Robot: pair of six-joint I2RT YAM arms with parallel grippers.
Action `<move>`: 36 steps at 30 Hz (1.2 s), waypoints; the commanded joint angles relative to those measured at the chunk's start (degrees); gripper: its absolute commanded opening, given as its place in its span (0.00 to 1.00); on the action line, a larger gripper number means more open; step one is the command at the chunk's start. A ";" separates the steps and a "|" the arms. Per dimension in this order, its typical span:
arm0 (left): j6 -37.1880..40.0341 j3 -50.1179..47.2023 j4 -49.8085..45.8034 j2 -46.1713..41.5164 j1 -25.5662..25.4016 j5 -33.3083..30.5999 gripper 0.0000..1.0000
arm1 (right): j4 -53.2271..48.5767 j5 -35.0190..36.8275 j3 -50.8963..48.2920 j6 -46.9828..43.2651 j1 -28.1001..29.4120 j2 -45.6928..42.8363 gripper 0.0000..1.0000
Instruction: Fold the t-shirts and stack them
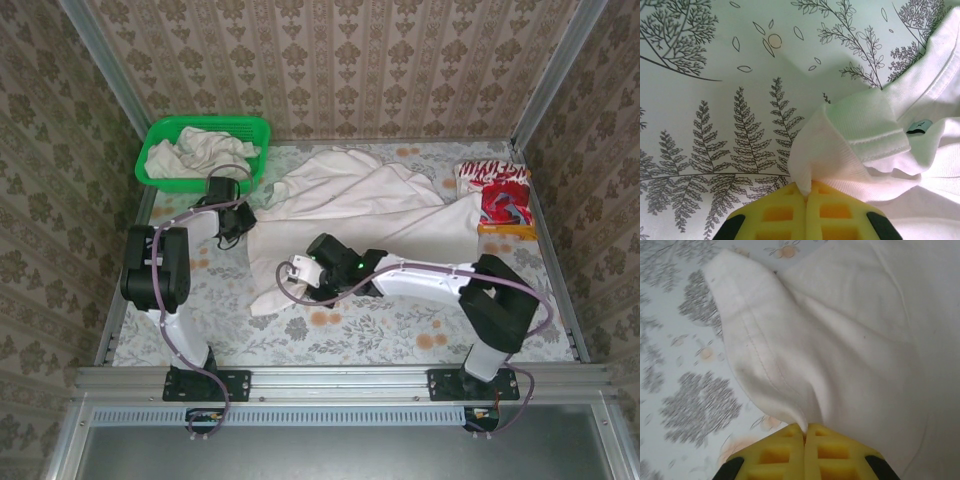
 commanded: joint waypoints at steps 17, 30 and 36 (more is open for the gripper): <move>-1.49 -7.49 -3.43 -19.19 -1.41 -3.56 0.82 | -0.25 9.52 -11.44 28.00 -12.69 -15.76 0.97; -22.56 -18.49 -35.23 -37.77 -25.68 -25.06 0.82 | -9.11 14.94 -21.78 48.32 -33.90 -26.77 0.91; -32.40 -22.12 -36.33 -35.68 -33.98 -22.47 0.68 | -7.74 14.01 -21.58 48.19 -34.42 -24.81 0.91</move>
